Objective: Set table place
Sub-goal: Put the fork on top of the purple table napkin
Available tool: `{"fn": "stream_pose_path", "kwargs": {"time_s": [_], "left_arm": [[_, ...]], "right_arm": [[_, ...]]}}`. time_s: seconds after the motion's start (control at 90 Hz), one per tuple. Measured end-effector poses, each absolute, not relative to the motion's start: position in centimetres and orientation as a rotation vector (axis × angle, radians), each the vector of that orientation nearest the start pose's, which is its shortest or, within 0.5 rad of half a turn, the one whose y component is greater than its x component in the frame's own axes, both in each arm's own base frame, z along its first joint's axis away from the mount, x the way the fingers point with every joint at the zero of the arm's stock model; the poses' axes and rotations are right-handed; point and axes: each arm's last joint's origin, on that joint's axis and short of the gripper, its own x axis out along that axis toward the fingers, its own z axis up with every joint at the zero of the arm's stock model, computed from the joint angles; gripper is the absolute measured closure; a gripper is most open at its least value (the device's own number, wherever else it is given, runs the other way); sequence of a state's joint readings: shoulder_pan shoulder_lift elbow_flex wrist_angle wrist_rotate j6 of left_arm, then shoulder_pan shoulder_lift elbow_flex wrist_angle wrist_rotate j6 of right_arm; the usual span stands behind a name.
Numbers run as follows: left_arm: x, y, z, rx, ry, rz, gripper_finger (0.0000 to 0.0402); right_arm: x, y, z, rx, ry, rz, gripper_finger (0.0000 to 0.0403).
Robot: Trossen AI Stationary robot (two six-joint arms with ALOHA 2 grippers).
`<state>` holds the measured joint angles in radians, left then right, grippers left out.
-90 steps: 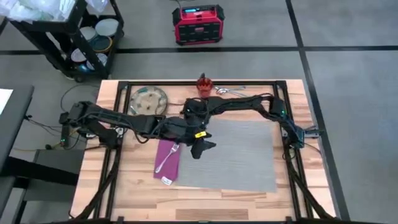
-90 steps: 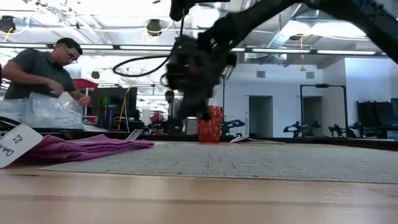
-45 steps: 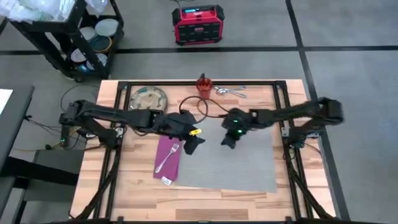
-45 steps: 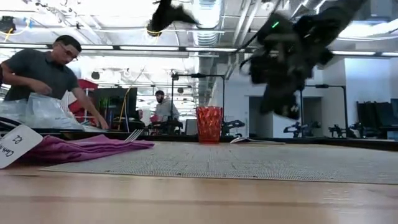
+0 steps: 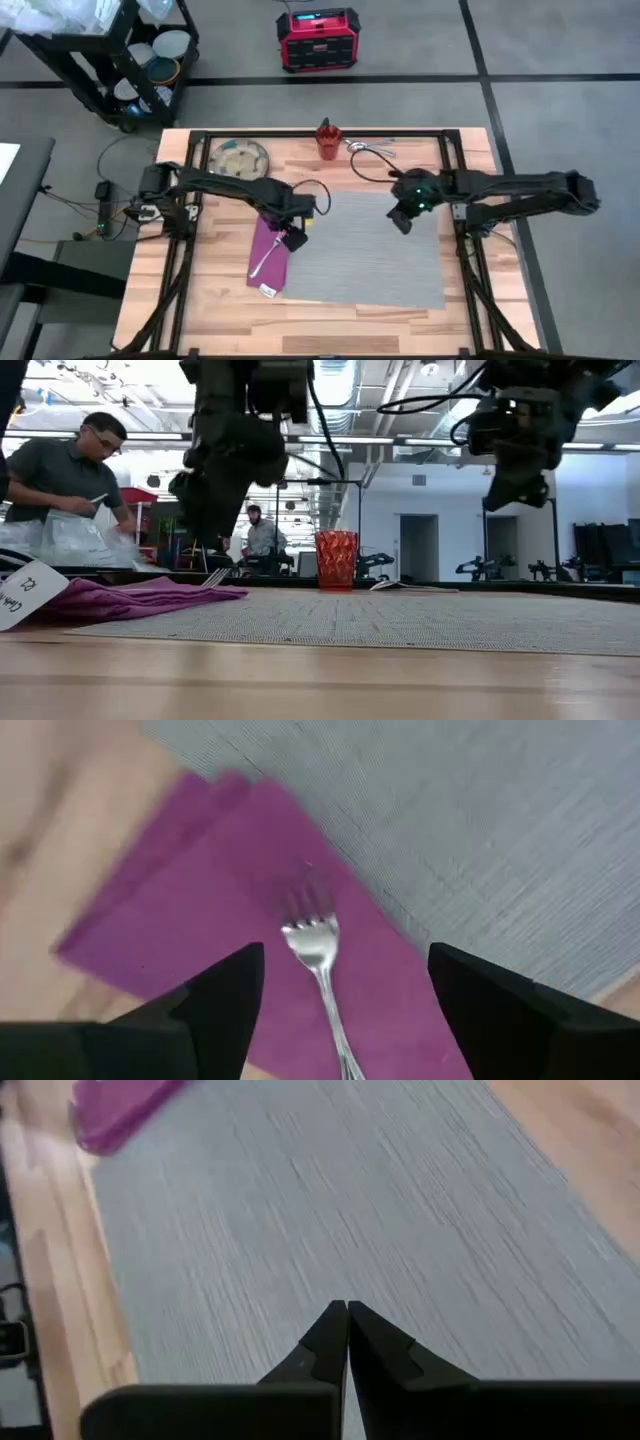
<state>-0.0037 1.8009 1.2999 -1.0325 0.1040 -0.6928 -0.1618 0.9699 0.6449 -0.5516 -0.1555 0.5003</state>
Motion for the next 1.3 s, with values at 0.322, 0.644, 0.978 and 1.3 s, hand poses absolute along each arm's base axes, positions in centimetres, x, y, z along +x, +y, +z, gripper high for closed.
{"fn": "stream_pose_path", "kwargs": {"time_s": [0.322, 0.644, 0.978, 1.3], "left_arm": [[34.2, -0.7, 21.0, -0.757, 1.315, 0.386, 0.0136], [37.1, -0.9, 27.3, -0.762, 0.717, 0.084, 0.0136], [34.3, -0.3, 24.8, -0.683, 1.0, 0.435, 0.0184], [32.5, -0.3, 23.0, -0.618, 1.23, 0.588, 0.0399]], "right_arm": [[17.2, -2.3, 23.3, 0.567, 0.828, -0.2, 0.0403], [17.2, -2.3, 23.3, 0.553, 0.834, -0.194, 0.0403], [17.2, -2.3, 23.3, 0.552, 0.833, -0.194, 0.0403], [17.2, -2.3, 23.3, 0.552, 0.835, -0.195, 0.0403]]}}
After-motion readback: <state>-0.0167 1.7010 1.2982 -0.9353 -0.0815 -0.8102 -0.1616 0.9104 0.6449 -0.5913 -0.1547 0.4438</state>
